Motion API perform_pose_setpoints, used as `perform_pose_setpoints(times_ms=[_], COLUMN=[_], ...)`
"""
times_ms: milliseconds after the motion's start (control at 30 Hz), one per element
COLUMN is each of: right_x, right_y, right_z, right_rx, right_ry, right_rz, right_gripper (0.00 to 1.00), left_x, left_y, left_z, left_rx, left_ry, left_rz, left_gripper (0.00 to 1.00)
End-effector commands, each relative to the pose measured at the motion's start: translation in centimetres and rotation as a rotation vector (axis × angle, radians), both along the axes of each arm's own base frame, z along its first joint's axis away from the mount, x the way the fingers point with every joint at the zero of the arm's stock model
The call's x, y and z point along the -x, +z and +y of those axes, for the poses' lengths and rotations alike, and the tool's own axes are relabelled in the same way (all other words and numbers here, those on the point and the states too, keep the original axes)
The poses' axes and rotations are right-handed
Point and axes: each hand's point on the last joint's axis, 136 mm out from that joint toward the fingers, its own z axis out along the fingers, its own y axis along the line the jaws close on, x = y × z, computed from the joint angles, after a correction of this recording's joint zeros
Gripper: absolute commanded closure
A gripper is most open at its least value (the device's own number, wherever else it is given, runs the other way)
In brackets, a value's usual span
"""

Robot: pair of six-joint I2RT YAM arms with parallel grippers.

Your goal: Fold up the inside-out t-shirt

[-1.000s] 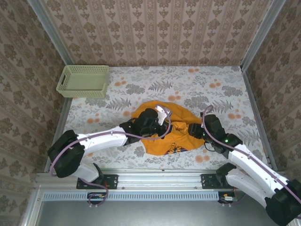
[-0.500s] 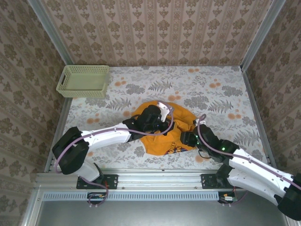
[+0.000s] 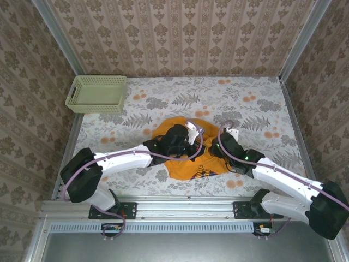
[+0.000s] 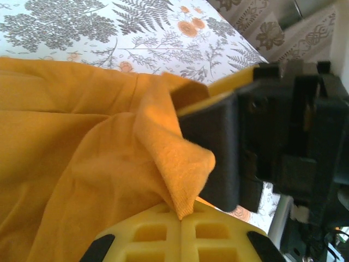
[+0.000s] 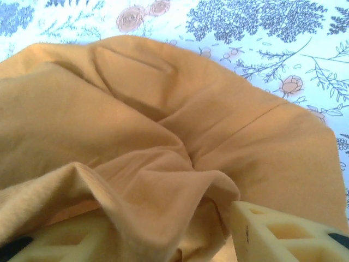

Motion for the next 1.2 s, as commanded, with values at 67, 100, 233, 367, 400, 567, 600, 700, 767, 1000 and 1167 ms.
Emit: perform_pose_setpoints(times_ms=[67, 100, 233, 367, 400, 567, 600, 700, 767, 1000, 1167], right_x=[-0.9, -0.9, -0.9, -0.3, 0.1, 1.7, 1.9, 2.8, 3.3, 5.6, 6.3], right_y=[0.4, 0.2, 0.1, -0.1, -0.3, -1.5, -1.5, -1.5, -1.4, -1.2, -0.5], right_z=[-1.0, -1.1, -1.4, -2.1, -2.5, -3.3, -3.3, -3.5, -3.5, -4.7, -6.4], right_rx=[0.027, 0.034, 0.049, 0.074, 0.085, 0.088, 0.085, 0.086, 0.082, 0.091, 0.050], right_ry=[-0.042, -0.047, -0.056, -0.078, -0.086, -0.094, -0.090, -0.071, -0.044, -0.014, -0.054], right_rz=[-0.003, 0.006, 0.019, 0.054, 0.070, 0.122, 0.127, 0.148, 0.159, 0.223, 0.245], right_gripper=[0.44, 0.44, 0.55, 0.68, 0.71, 0.85, 0.89, 0.97, 0.99, 1.00, 1.00], left_x=[1.2, 1.2, 1.3, 0.7, 0.6, 0.0, -0.1, -0.2, -0.5, -2.4, -3.8], left_y=[2.0, 2.1, 2.2, 1.8, 1.6, 0.8, 0.7, 0.4, 0.1, -1.8, -2.6], left_z=[-0.3, -0.4, -0.5, -0.1, 0.0, 0.4, 0.5, 0.5, 0.6, 2.2, 3.7], left_rx=[0.065, 0.070, 0.070, 0.040, 0.032, -0.011, -0.017, -0.031, -0.048, -0.141, -0.170], left_ry=[-0.052, -0.054, -0.057, -0.025, -0.016, 0.013, 0.020, 0.026, 0.036, 0.129, 0.177], left_rz=[-0.032, -0.033, -0.041, -0.051, -0.052, -0.066, -0.066, -0.067, -0.070, -0.080, -0.078], left_gripper=[1.00, 1.00, 1.00, 1.00, 1.00, 1.00, 1.00, 1.00, 1.00, 1.00, 1.00])
